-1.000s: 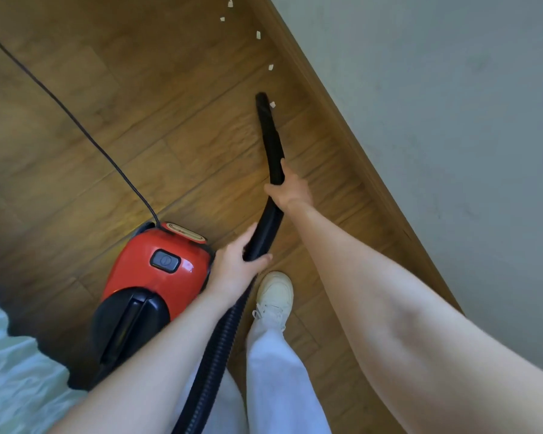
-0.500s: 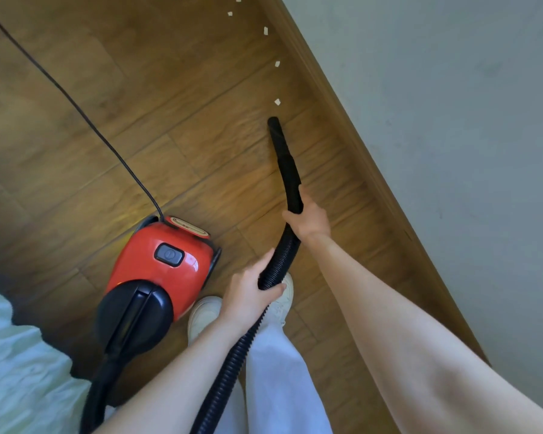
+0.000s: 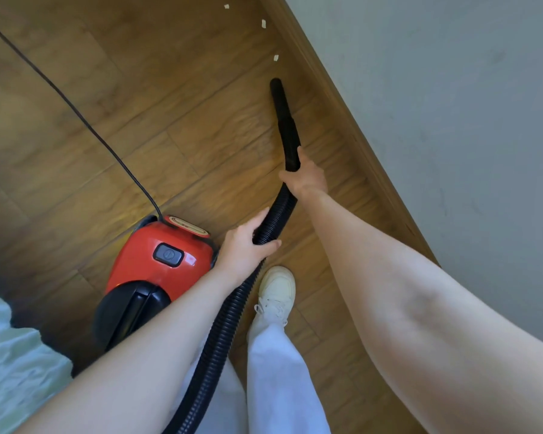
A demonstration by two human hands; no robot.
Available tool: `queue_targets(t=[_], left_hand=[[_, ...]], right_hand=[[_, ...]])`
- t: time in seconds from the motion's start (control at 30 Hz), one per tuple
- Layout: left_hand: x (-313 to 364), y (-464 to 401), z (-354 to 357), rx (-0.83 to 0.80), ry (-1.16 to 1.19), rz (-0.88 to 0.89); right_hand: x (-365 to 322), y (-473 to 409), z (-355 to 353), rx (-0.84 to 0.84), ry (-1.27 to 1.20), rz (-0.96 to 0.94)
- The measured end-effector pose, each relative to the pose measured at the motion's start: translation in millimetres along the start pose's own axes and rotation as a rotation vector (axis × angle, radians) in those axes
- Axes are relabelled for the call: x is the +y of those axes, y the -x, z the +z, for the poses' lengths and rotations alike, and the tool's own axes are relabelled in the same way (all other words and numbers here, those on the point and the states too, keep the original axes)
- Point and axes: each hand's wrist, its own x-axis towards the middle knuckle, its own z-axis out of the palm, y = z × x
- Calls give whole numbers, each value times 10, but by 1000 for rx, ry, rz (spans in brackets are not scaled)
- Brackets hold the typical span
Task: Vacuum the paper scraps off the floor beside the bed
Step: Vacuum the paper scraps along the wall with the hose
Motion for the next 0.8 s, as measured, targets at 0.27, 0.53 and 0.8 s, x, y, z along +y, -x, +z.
queue_targets(t=[0.27,0.53,0.8], left_hand=[[-75,410,116,19,-21,-16],[-16,375,110,39,3,-59],[368,-104,-473,108,15,30]], right_hand=[[240,315,65,-5,-46,12],[264,281,63,-25,-33,56],[-511,-142,-93,-72,-69,15]])
